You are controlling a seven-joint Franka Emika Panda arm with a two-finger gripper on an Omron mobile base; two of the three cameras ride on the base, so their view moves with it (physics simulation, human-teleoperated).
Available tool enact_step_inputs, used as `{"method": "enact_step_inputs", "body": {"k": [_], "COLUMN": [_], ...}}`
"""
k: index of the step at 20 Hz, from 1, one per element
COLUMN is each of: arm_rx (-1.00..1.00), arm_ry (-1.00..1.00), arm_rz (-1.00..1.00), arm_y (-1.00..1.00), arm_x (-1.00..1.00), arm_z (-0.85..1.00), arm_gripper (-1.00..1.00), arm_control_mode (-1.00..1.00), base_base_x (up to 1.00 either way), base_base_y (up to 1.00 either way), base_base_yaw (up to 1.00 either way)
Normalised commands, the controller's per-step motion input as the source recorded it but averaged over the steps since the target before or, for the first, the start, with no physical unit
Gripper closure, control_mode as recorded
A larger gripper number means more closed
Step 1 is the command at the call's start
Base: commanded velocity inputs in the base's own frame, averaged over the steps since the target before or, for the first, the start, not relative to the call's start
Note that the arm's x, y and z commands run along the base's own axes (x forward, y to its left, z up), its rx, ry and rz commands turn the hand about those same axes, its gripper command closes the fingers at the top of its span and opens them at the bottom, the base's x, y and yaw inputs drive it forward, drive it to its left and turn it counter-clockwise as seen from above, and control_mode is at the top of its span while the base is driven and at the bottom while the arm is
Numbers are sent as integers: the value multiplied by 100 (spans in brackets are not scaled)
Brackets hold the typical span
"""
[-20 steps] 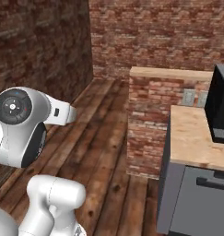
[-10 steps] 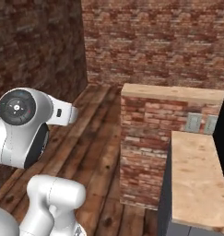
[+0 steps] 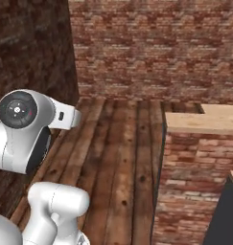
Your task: Retrieve the shaker from the cabinet and place it next the steak on a plate on the dining table.
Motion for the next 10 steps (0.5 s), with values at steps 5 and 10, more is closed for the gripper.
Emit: {"method": "enact_step_inputs", "body": {"k": [5, 10], "arm_rx": [0, 0], "arm_ry": [0, 0], "arm_rz": [0, 0], "arm_y": [0, 0], "arm_x": [0, 0], "arm_z": [0, 0], "arm_gripper": [100, 100], "arm_control_mode": [100, 100], "base_base_x": [100, 100], "base_base_y": [100, 100], "base_base_yaw": [-36, -48]}}
